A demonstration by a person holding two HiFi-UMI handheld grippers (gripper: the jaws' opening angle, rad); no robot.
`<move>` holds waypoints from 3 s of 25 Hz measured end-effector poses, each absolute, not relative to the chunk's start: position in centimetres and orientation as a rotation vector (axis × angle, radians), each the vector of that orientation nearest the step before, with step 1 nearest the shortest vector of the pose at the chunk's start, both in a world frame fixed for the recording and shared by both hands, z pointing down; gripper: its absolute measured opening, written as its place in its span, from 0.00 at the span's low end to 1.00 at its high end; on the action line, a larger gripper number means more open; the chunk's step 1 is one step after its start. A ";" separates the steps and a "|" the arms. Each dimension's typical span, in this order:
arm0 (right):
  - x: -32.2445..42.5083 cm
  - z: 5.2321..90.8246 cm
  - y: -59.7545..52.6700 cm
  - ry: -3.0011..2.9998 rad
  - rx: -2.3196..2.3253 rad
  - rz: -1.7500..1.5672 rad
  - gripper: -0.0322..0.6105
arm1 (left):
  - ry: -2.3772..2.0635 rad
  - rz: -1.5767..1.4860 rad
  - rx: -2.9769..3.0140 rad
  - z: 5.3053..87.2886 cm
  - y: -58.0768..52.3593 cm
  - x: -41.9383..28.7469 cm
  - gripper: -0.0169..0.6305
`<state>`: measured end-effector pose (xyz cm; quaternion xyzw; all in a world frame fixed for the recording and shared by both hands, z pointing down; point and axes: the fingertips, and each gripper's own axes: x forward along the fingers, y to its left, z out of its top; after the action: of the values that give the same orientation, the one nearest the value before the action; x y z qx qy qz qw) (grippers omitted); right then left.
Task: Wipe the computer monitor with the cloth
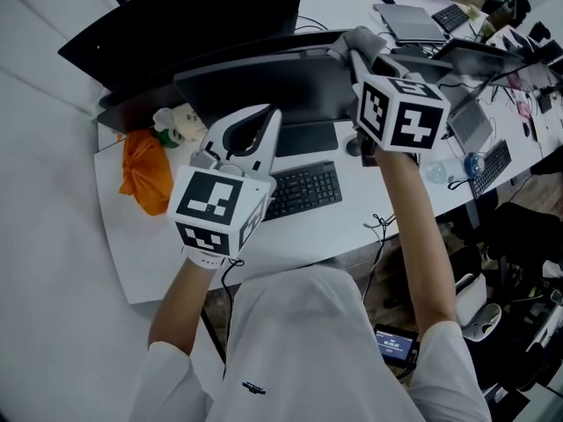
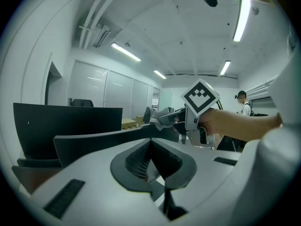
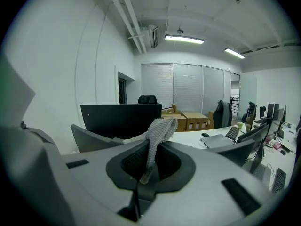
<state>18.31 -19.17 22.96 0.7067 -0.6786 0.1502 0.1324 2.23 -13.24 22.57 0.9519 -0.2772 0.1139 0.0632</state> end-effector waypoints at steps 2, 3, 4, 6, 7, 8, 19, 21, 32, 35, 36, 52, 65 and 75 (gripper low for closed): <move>19.2 22.8 -18.8 -1.957 2.063 0.437 0.09 | -0.837 0.343 2.878 22.4 -13.1 2.8 0.05; 19.8 22.6 -18.7 -1.952 2.071 0.438 0.09 | -0.833 0.345 2.880 22.3 -13.0 3.1 0.05; 20.2 22.6 -18.5 -1.949 2.079 0.439 0.09 | -0.827 0.350 2.883 22.4 -12.8 3.5 0.05; 21.0 22.8 -18.4 -1.951 2.086 0.447 0.09 | -0.815 0.358 2.888 22.5 -12.6 4.2 0.05; 21.3 22.9 -18.3 -1.952 2.087 0.449 0.09 | -0.811 0.361 2.888 22.6 -12.5 4.4 0.05; 21.7 23.0 -18.3 -1.947 2.089 0.447 0.09 | -0.807 0.364 2.888 22.8 -12.4 4.7 0.05; 25.5 23.8 -17.1 -1.905 2.113 0.451 0.09 | -0.788 0.386 2.896 23.1 -11.9 7.6 0.05; 26.7 23.9 -16.8 -1.893 2.115 0.451 0.09 | -0.782 0.383 2.900 22.9 -11.6 8.3 0.05; 31.5 24.3 -16.1 -1.877 2.137 0.485 0.09 | -0.738 0.416 2.902 23.8 -11.0 11.3 0.05; 32.7 24.4 -15.8 -1.879 2.141 0.487 0.09 | -0.740 0.424 2.906 23.9 -10.8 12.3 0.05; 33.1 24.4 -15.7 -1.873 2.146 0.486 0.09 | -0.741 0.426 2.905 23.9 -10.8 12.6 0.05; 39.2 24.5 -14.0 -1.853 2.142 0.461 0.09 | -0.724 0.458 2.905 24.5 -10.0 16.3 0.05; 42.4 24.7 -13.0 -1.914 2.211 0.513 0.09 | -0.691 0.527 2.917 25.2 -9.3 18.8 0.05; 42.7 29.0 -12.9 -1.949 2.116 0.573 0.09 | -0.653 0.584 2.916 26.3 -8.7 20.3 0.05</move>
<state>42.69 -12.89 28.96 0.7175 -0.6608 0.1942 0.1039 20.34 -8.65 26.30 0.9566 -0.2143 0.1916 0.0484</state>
